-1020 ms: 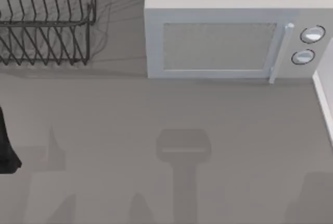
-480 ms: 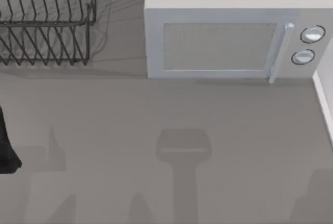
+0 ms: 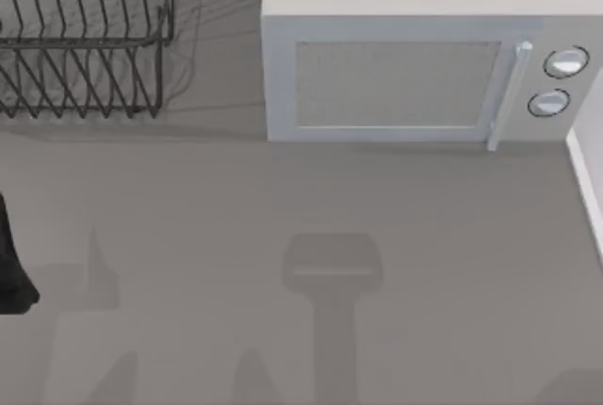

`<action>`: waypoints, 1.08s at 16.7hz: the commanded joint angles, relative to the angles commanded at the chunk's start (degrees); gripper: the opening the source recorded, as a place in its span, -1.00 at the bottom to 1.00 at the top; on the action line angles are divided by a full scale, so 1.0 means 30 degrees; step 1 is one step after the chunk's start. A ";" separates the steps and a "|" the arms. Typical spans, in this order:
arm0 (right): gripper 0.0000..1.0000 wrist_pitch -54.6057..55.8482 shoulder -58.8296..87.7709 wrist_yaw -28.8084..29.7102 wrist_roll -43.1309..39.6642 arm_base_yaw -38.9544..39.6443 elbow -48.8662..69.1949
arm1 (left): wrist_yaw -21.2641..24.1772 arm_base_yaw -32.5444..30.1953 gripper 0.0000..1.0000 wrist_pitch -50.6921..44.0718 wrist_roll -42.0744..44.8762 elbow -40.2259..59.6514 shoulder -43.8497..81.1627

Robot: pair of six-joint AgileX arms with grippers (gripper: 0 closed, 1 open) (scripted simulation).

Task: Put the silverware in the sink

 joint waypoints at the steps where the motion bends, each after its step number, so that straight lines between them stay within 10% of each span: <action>1: 1.00 0.0647 0.0333 0.0000 0.0002 -0.0005 -0.0368 | 0.0000 0.0000 1.00 0.0000 0.0000 0.0000 0.0000; 7: 1.00 0.1377 0.0733 0.0001 0.0000 -0.0008 -0.0812 | 0.0000 0.0000 1.00 0.0000 0.0000 0.0000 0.0000; 18: -0.66 0.1377 0.0733 0.0001 0.0000 -0.0008 -0.0812 | 0.0000 0.0000 1.00 0.0000 0.0000 0.0000 0.0000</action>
